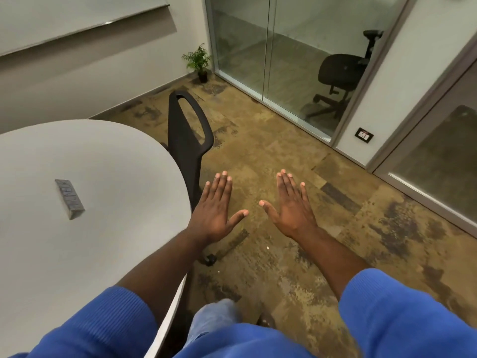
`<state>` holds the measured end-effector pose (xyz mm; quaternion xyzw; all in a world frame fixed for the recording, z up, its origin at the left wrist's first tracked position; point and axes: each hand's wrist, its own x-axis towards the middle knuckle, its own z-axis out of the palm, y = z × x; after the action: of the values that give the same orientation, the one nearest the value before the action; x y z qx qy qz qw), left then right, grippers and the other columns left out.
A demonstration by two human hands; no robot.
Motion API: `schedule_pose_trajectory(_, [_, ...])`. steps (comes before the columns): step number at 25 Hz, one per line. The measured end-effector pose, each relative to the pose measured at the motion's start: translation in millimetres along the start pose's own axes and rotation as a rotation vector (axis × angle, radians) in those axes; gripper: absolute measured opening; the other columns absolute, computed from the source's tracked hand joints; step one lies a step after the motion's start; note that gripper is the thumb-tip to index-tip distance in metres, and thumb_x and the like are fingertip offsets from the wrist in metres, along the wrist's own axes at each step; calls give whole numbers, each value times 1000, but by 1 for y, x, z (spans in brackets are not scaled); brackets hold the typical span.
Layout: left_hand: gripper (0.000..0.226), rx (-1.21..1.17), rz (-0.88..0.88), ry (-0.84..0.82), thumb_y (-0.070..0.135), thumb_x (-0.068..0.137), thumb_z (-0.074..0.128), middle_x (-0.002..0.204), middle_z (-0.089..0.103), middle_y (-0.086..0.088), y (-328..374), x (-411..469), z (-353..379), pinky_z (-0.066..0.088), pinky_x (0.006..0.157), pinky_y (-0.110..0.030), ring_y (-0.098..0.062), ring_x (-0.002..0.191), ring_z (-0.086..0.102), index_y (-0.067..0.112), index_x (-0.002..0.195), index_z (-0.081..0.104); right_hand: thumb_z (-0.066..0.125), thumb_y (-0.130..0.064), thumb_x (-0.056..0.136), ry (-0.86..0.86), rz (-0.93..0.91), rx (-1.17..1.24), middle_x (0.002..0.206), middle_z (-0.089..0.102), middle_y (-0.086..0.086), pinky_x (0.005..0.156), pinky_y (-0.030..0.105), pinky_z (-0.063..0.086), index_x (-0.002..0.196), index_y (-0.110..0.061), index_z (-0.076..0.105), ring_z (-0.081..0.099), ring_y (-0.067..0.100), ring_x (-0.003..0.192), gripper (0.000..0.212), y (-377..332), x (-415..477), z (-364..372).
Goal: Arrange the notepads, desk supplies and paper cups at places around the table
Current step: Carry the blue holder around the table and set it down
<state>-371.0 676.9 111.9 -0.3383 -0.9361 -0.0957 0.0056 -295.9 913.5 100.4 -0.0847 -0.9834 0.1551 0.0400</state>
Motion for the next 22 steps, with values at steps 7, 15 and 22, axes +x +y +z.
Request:
schedule_pose_trajectory(7, [98,-1,-26,-1,78,98,15,170,-21,-8,16,119,23,-11,128,-42,-17,155,-26,9,162,-11,14,-82,93,3,-62,-15,169,-13,-1,126,45,-7,161,-19,-9,-14,12,155,95,60,114,-12])
schedule_pose_trajectory(15, [100,-9,-61,8,79,97,14,169,-22,-10,6,318,42,-7,129,-46,-19,155,-27,8,161,-13,17,-82,92,-6,-120,-58,169,-14,-1,126,47,-6,161,-19,-9,-15,12,155,97,143,295,-39])
schedule_pose_trajectory(22, [97,-21,-188,47,76,100,20,169,-22,-8,-18,454,38,-11,128,-42,-19,156,-25,9,161,-13,19,-79,93,-36,-229,-18,169,-13,-1,126,47,-6,160,-19,-9,-15,11,155,95,186,452,-48])
